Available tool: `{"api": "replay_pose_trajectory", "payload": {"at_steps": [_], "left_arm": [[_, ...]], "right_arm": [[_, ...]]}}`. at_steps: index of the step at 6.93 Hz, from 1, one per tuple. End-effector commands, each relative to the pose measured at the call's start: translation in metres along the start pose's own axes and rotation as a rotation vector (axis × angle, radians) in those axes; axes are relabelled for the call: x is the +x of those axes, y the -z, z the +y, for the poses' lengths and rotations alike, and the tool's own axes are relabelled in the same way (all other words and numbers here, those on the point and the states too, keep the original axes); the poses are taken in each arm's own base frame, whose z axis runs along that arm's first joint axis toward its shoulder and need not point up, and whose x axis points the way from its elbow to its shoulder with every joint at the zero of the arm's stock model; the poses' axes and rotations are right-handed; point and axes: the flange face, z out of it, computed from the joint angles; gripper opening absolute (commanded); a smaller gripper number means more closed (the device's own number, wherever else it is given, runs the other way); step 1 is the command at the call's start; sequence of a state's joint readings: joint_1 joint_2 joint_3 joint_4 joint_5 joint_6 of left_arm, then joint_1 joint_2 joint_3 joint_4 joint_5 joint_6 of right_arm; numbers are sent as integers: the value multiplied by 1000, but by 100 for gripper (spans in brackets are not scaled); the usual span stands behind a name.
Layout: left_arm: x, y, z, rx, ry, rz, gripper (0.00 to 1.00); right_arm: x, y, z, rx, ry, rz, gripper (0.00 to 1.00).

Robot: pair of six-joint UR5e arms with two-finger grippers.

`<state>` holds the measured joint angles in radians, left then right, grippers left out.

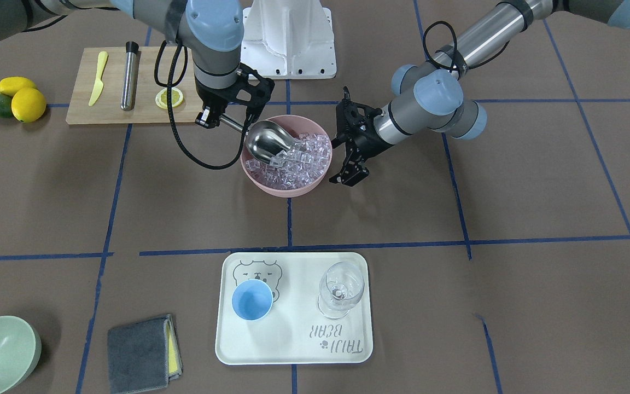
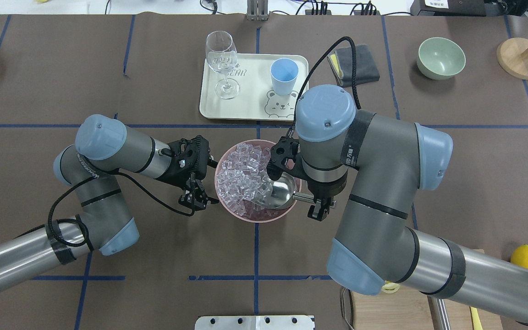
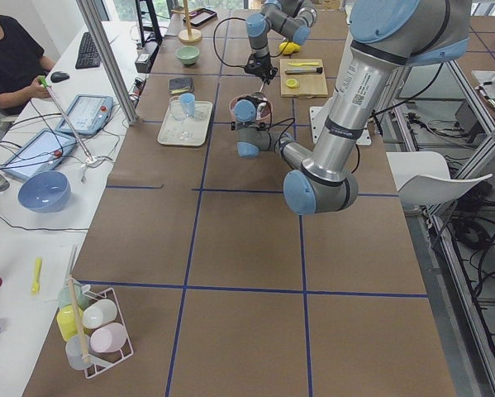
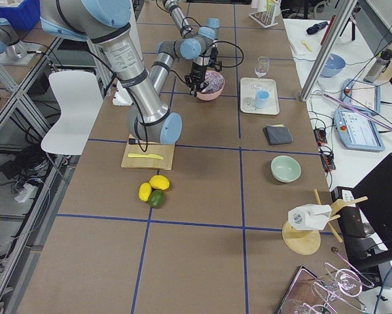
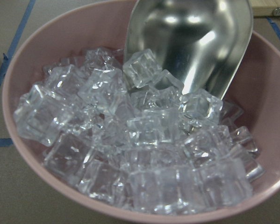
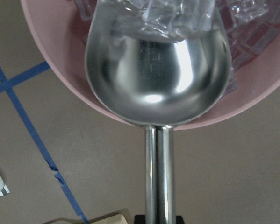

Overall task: Put ice in cup with scoop
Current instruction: 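Dip the scoop into the ice cubes with the right gripper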

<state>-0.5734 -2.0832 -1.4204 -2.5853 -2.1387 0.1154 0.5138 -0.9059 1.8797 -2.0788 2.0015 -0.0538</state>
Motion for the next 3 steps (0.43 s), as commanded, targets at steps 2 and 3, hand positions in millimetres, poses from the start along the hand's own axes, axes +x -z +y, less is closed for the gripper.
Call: {"api": "replay_pose_trajectory", "payload": {"at_steps": [2,3], "left_arm": [[1,1,0,10,23,0,100],[1,1,1,9,26,0,100]], "right_arm": [[2,-1,17,43,6,5,0],[-1,4,25,56,12,5,0]]}}
